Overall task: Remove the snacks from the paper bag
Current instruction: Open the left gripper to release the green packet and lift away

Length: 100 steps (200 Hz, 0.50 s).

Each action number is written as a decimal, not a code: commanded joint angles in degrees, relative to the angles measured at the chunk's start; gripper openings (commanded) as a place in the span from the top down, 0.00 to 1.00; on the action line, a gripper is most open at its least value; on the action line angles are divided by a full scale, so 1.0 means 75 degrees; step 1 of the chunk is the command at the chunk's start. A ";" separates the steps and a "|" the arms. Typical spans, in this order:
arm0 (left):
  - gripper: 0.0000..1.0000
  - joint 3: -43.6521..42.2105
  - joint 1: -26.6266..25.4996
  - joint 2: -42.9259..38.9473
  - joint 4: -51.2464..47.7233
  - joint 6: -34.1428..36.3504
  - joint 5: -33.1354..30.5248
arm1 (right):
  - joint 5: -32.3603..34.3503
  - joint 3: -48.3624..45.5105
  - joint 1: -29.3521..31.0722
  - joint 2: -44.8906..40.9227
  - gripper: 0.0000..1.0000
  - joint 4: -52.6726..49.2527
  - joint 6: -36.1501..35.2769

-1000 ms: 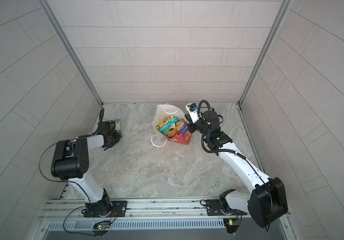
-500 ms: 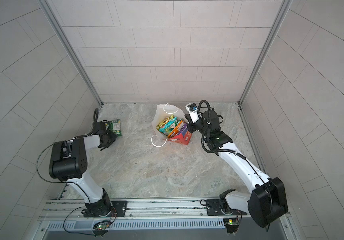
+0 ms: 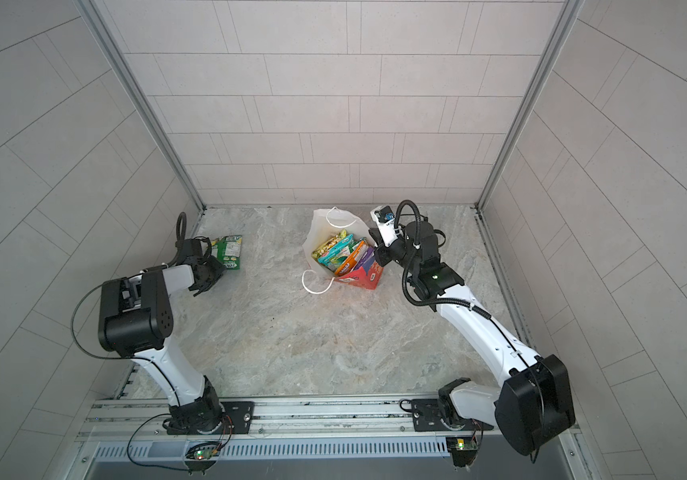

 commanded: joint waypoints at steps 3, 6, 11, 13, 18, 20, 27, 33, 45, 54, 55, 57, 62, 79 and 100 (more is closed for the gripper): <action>0.99 0.0220 0.0079 0.0087 -0.0027 0.0106 -0.0112 | -0.0118 0.0062 0.0067 -0.0285 1.00 0.0532 0.0032; 0.99 0.0249 0.0087 0.0109 -0.0013 0.0116 -0.0092 | -0.0116 0.0056 0.0062 -0.0290 1.00 0.0539 0.0028; 0.99 0.0311 0.0096 0.0161 -0.0036 0.0135 -0.0072 | -0.0117 0.0051 0.0057 -0.0283 1.00 0.0537 0.0033; 0.99 0.0330 0.0105 0.0175 -0.0045 0.0150 -0.0072 | -0.0117 0.0050 0.0057 -0.0283 1.00 0.0546 0.0035; 0.99 0.0391 0.0115 0.0225 -0.0090 0.0180 -0.0066 | -0.0117 0.0050 0.0060 -0.0283 1.00 0.0544 0.0038; 0.99 0.0412 0.0115 0.0250 -0.0096 0.0181 -0.0076 | -0.0123 0.0059 0.0057 -0.0283 1.00 0.0542 0.0033; 0.99 0.0465 0.0118 0.0307 -0.0118 0.0212 -0.0082 | -0.0118 0.0061 0.0066 -0.0284 1.00 0.0530 0.0040; 0.99 0.0508 0.0127 0.0336 -0.0124 0.0220 -0.0077 | -0.0118 0.0062 0.0057 -0.0284 1.00 0.0531 0.0039; 0.97 0.0580 0.0125 0.0393 -0.0139 0.0247 -0.0128 | -0.0117 0.0061 0.0057 -0.0295 1.00 0.0524 0.0030; 0.97 0.0645 0.0118 0.0424 -0.0142 0.0254 -0.0129 | -0.0120 0.0062 0.0057 -0.0297 1.00 0.0507 0.0026; 0.96 0.0651 0.0123 0.0427 -0.0143 0.0251 -0.0129 | -0.0119 0.0062 0.0057 -0.0296 1.00 0.0513 0.0021; 0.96 0.0661 0.0129 0.0429 -0.0145 0.0264 -0.0127 | -0.0118 0.0062 0.0060 -0.0295 1.00 0.0517 0.0018; 0.96 0.0684 0.0138 0.0441 -0.0163 0.0269 -0.0161 | -0.0117 0.0062 0.0066 -0.0295 1.00 0.0507 0.0020; 0.95 0.0750 0.0193 0.0416 -0.0219 0.0274 -0.0176 | -0.0140 0.0078 0.0057 -0.0283 1.00 0.0494 0.0025; 0.90 0.0513 0.0166 0.0111 0.0028 0.0103 0.0030 | -0.0255 0.0121 0.0066 -0.0270 1.00 0.0433 -0.0018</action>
